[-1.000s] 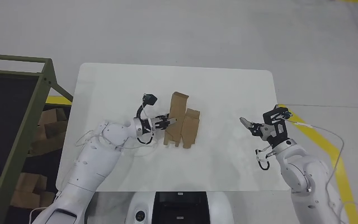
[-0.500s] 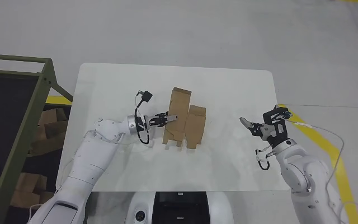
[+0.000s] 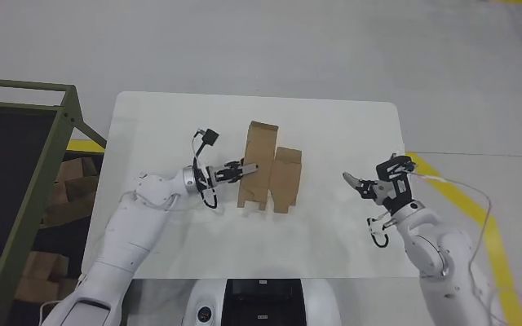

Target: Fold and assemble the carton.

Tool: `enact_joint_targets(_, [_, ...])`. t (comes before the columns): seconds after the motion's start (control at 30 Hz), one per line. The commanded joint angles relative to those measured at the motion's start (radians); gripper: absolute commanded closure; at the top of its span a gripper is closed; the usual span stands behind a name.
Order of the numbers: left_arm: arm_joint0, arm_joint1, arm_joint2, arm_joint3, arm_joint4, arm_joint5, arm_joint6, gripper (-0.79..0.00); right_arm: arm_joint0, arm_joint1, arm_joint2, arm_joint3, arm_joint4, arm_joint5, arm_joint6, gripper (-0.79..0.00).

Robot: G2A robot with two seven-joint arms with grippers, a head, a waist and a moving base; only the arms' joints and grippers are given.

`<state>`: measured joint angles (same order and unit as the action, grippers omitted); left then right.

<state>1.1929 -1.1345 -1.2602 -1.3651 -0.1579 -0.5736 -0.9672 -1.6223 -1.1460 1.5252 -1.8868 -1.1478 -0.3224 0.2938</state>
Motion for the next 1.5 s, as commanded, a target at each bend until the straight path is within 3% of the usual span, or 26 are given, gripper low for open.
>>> enact_joint_targets(0.0, [0.012,0.005,-0.017,-0.019,-0.014,-0.015,-0.006,0.0,0.014,0.0,-0.012,0.015,0.019,-0.024,-0.004,-0.785])
enact_joint_targets(0.23, [0.049,0.023,-0.076,-0.06,-0.089,-0.067,-0.047,0.0,0.062,-0.001,-0.059,0.063,0.046,-0.104,-0.004,-0.785])
enact_joint_targets(0.37, [0.062,0.033,-0.11,-0.073,-0.125,-0.093,-0.069,0.0,0.084,-0.002,-0.076,0.1,0.148,-0.187,-0.019,-0.785])
enact_joint_targets(0.83, [0.073,0.032,-0.102,-0.095,-0.129,-0.093,-0.052,0.0,0.095,-0.003,-0.102,0.109,0.18,-0.196,0.006,-0.785])
enact_joint_targets(1.03, [0.1,0.038,-0.099,-0.093,-0.173,-0.191,-0.08,0.0,0.191,-0.01,-0.163,0.194,0.422,-0.262,0.117,-0.785])
enact_joint_targets(1.3, [0.106,0.054,-0.097,-0.091,-0.186,-0.215,-0.064,0.0,0.292,-0.005,-0.193,0.32,0.839,-0.442,0.265,-0.785])
enact_joint_targets(1.47, [0.108,0.064,-0.088,-0.096,-0.185,-0.217,-0.062,0.0,0.344,0.005,-0.219,0.371,0.999,-0.494,0.405,-0.785])
